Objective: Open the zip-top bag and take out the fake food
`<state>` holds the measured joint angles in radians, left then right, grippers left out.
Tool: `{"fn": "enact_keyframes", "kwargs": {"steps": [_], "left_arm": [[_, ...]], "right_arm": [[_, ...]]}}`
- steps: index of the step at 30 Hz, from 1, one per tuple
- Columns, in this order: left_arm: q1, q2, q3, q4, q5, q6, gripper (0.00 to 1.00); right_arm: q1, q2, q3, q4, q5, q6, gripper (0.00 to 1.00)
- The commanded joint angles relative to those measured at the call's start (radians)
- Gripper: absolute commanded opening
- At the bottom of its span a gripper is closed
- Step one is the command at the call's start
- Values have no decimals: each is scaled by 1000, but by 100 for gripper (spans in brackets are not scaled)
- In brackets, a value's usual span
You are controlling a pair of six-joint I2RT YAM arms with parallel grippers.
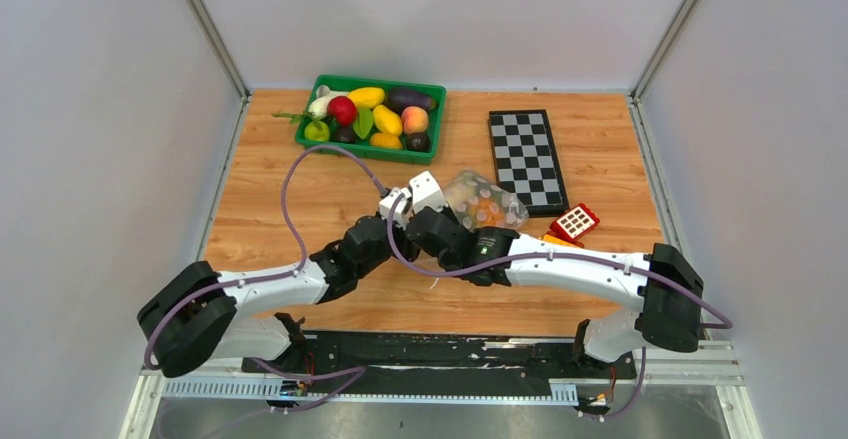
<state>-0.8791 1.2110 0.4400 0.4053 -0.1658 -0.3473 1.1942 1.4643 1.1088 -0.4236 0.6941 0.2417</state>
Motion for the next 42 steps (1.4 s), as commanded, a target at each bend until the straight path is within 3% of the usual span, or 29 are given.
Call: {"fn": "enact_keyframes", "kwargs": {"steps": [1,8,16,22,27,33,37,42], "left_arm": [[-7,67,-10,218,-108,26,56],[-8,226,-18,408,-245,-30,66],[-8,394,9,544,-242,-118,80],[-8,450,16,588,-200,-215,79],[-7,324,-22,494,-174,-347,79],[-7,186,-1,246,-177,-508,81],[-6,191,55,125,-140,-621,80],[-6,246,82,150,-60,-739,73]], "right_arm": [[-4,-15,59,0,-56,7,0],[-4,-13,89,-11,-148,-1,0],[-4,-6,88,-1,-218,-9,0],[-4,-1,72,11,-203,4,0],[-5,4,54,11,-108,49,0],[-7,23,49,17,-52,98,0],[-8,28,42,34,-55,111,0],[-7,34,35,44,-76,125,0]]}}
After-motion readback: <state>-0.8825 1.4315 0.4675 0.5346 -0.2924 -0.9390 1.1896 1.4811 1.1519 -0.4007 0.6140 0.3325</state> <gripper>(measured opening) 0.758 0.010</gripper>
